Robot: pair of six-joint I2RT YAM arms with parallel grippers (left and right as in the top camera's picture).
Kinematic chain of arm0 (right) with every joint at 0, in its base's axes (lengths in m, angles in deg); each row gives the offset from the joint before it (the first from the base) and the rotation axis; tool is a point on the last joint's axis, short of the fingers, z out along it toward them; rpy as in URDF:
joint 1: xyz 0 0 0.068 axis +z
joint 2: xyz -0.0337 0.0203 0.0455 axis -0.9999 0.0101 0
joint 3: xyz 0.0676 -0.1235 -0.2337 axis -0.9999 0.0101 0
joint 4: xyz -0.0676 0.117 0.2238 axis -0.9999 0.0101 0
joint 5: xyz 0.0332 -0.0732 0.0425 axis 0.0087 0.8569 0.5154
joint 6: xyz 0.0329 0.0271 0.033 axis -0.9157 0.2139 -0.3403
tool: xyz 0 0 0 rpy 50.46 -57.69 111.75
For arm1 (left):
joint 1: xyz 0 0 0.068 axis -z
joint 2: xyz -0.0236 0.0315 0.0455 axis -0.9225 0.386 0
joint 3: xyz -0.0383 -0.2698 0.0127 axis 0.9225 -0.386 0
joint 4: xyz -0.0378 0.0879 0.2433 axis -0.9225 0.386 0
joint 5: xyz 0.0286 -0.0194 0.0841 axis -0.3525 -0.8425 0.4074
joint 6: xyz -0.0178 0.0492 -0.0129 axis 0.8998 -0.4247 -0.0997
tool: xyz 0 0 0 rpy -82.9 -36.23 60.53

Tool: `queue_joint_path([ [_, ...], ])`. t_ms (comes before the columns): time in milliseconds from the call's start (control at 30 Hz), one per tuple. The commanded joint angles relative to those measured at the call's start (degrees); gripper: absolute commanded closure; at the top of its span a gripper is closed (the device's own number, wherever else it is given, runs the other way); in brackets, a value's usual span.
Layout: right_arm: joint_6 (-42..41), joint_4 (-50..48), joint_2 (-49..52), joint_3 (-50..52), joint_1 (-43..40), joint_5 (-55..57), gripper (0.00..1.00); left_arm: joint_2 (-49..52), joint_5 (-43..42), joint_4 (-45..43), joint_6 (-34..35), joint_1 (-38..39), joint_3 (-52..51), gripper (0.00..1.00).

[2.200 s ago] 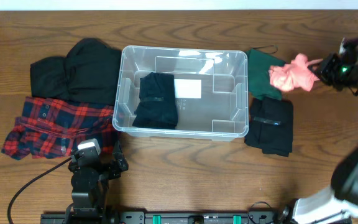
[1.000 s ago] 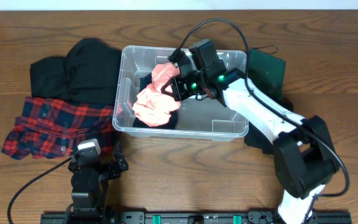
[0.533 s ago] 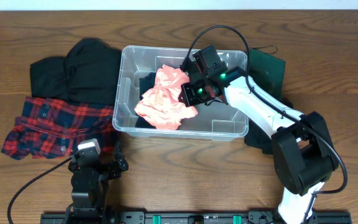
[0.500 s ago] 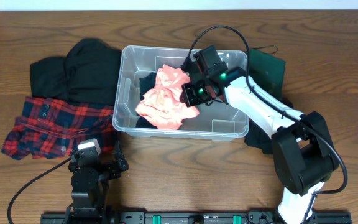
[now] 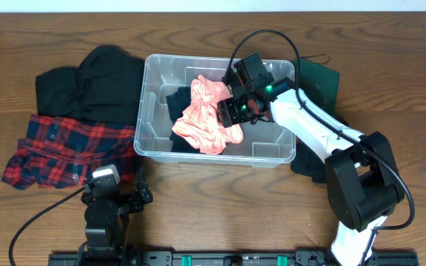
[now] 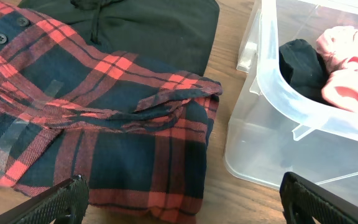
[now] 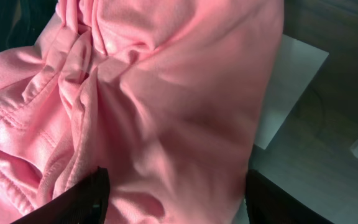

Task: Pack container
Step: 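Place the pink cloth into the bin beside the black garment, then grasp the dark green cloth with the right gripper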

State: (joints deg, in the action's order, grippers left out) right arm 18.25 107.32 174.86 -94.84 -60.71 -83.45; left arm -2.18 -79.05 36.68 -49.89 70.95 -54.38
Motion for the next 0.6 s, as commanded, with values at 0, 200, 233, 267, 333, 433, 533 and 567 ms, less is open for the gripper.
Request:
queue_joint_path([
  [0, 1.01, 0.13, -2.71, -0.57, -0.81, 0.52, 0.32, -0.42, 0.26, -0.09, 0.55, 0.33, -0.87, 0.02],
  [200, 0.15, 2.47, -14.97, -2.49, -3.30, 0.33, 0.23, -0.42, 0.26, -0.09, 0.55, 0.33, -0.87, 0.02],
  [233, -0.57, 2.67, -17.09, -2.49, -4.15, 0.33, 0.18, -0.42, 0.26, -0.07, 0.55, 0.33, -0.87, 0.02],
  [267, -1.46, 2.95, -19.67, -2.49, -5.46, 0.33, 0.16, -0.42, 0.26, -0.07, 0.55, 0.33, -0.87, 0.02],
  [333, -3.28, 3.76, -23.69, -2.49, -9.03, 0.33, 0.12, -0.42, 0.26, -0.09, 0.55, 0.33, -0.87, 0.02],
  [433, -5.11, 5.84, -27.04, -2.49, -16.76, 0.31, 0.08, -0.42, 0.26, -0.07, 0.55, 0.33, -0.87, 0.02],
  [533, -6.12, 8.70, -26.82, -2.40, -25.24, -0.79, 0.06, -0.42, 0.26, -0.09, 0.55, 0.33, -0.87, 0.02],
  [567, -6.12, 9.81, -26.01, -2.32, -28.26, -0.79, 0.05, -0.42, 0.26, -0.09, 0.55, 0.33, -0.87, 0.02],
])
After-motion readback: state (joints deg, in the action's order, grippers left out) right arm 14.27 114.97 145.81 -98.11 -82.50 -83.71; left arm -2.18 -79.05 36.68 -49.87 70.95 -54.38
